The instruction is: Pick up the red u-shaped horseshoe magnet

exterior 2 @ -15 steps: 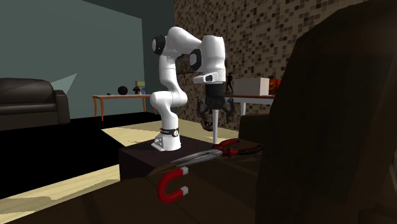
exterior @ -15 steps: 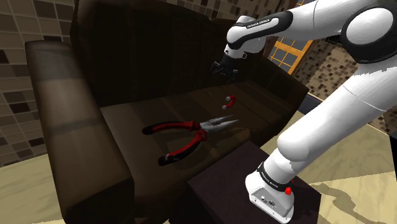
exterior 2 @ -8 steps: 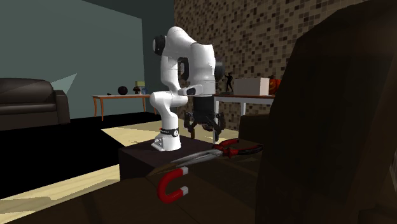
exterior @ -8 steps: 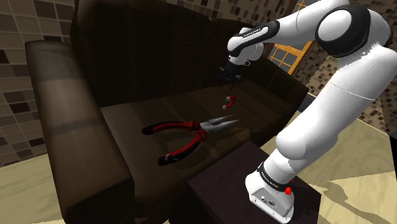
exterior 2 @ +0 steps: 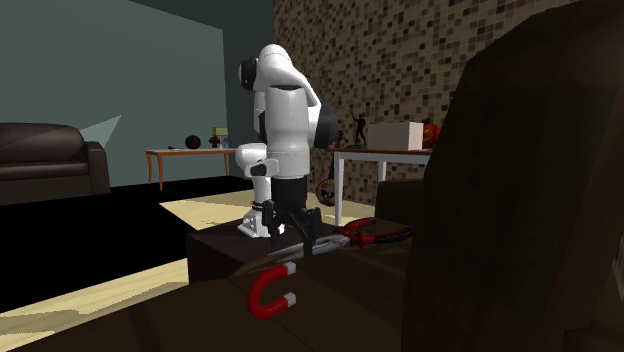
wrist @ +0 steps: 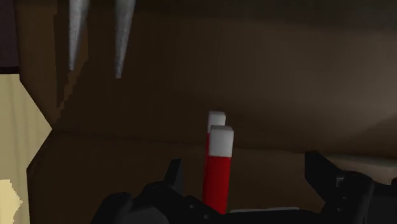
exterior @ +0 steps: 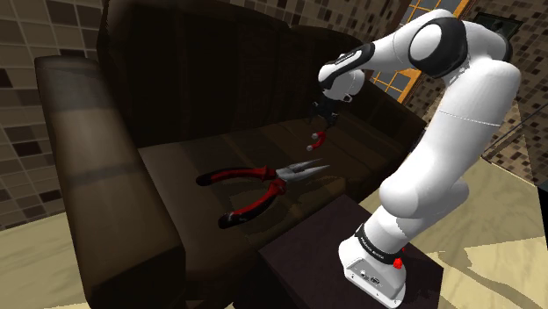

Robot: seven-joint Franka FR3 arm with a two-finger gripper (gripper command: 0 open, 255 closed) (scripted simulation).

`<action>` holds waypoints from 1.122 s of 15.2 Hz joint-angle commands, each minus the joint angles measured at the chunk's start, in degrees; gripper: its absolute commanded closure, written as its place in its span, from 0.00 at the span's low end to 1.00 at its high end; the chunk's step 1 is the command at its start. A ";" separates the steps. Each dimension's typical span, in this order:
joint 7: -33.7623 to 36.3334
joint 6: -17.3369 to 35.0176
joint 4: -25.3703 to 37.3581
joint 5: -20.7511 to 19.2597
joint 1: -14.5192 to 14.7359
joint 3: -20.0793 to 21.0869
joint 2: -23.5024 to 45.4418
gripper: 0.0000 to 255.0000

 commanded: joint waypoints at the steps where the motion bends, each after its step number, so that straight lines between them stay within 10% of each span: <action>1: 1.66 1.16 1.02 0.70 -1.08 -1.09 2.42 0.00; 13: 2.30 6.85 1.31 2.99 -2.77 -1.55 8.81 0.00; 14: 2.30 6.85 1.28 2.98 -2.77 -1.56 8.78 1.00; 17: 2.33 6.92 1.20 2.98 -2.75 -1.55 8.76 1.00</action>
